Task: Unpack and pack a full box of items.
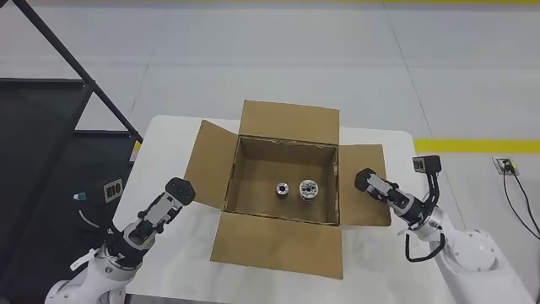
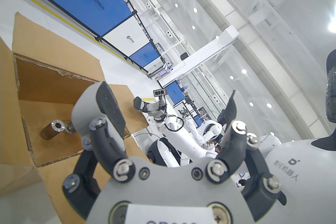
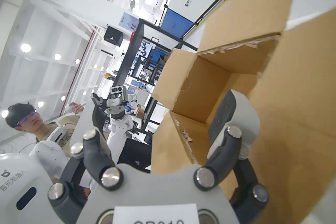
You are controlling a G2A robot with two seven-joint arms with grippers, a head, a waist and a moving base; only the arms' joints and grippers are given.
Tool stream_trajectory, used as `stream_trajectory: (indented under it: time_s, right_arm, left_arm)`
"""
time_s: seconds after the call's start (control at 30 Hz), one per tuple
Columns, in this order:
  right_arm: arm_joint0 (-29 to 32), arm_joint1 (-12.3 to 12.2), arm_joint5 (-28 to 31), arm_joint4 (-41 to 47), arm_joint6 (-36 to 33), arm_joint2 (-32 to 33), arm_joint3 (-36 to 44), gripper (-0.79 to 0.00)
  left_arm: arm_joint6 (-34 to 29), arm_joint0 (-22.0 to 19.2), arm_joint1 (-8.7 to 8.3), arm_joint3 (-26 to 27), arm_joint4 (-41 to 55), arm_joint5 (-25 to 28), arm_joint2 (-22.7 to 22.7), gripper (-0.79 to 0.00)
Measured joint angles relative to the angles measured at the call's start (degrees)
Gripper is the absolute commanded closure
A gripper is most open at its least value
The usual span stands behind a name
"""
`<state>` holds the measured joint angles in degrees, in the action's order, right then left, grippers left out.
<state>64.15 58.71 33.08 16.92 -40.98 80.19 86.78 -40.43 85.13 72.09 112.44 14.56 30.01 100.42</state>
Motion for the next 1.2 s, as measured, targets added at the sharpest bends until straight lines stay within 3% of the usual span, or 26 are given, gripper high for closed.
stream_trajectory:
  time_s: [0.13, 0.7, 0.8, 0.93, 1.07, 1.2]
  right_arm:
    - [0.34, 0.02, -1.44, -5.98, 4.88, 0.56, 3.92, -0.785]
    - [-0.57, 0.10, -0.32, -5.28, 2.63, -0.37, 4.81, -0.785]
    - [-5.20, 0.37, -0.99, -12.76, 0.18, -3.57, 7.70, -0.785]
    - [-13.95, 1.33, -7.42, -23.17, -5.68, -11.11, 7.76, -0.785]
    - [-25.07, 3.52, -11.50, -31.00, -12.48, -22.12, 2.01, -0.785]
    - [-34.15, 6.72, -14.24, -37.60, -12.68, -32.50, -5.94, -0.785]
  left_arm:
    - [-0.45, 0.37, -0.36, -0.11, 1.92, -0.11, 1.91, -0.785]
    - [-0.42, 0.32, -0.45, -0.11, 1.80, -0.67, 2.22, -0.785]
    - [2.49, -1.01, -0.49, -0.40, -0.07, -2.47, 1.96, -0.785]
    - [6.67, -2.59, -0.66, -1.61, -0.27, -4.85, 3.89, -0.785]
    - [9.03, -1.93, -0.90, -2.38, 2.47, -5.84, 7.41, -0.785]
    - [9.00, -0.23, -1.12, -2.56, 5.75, -6.40, 10.42, -0.785]
